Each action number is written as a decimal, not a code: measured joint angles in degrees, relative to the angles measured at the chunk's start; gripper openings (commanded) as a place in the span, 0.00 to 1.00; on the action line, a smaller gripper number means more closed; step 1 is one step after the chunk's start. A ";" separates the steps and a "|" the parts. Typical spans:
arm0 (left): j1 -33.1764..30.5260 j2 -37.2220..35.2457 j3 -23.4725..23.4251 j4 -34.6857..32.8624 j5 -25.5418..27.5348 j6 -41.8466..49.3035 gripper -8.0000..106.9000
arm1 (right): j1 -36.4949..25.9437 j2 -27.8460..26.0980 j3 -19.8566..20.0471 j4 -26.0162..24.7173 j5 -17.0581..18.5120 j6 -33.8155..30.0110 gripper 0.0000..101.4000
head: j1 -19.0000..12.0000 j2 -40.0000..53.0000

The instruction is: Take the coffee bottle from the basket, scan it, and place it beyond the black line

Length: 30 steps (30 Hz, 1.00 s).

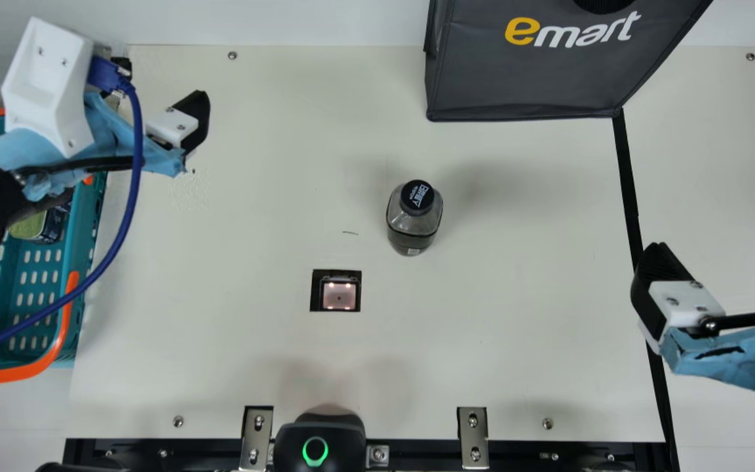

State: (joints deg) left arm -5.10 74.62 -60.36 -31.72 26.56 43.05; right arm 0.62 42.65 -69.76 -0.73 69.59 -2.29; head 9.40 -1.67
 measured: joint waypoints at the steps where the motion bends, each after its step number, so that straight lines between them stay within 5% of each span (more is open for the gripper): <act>1: 0.33 -0.14 0.17 0.00 -0.12 0.32 0.85 | 0.00 0.00 0.00 0.00 0.00 0.00 0.90 | 0.00 0.00; 30: 10.89 -8.53 0.85 -1.64 2.25 2.00 0.85 | 0.00 0.00 0.00 0.00 0.05 0.00 0.90 | 0.00 0.00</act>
State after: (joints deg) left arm 5.80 66.09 -59.51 -33.36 28.80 45.05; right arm 0.62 42.65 -69.76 -0.73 69.64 -2.29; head 9.40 -1.67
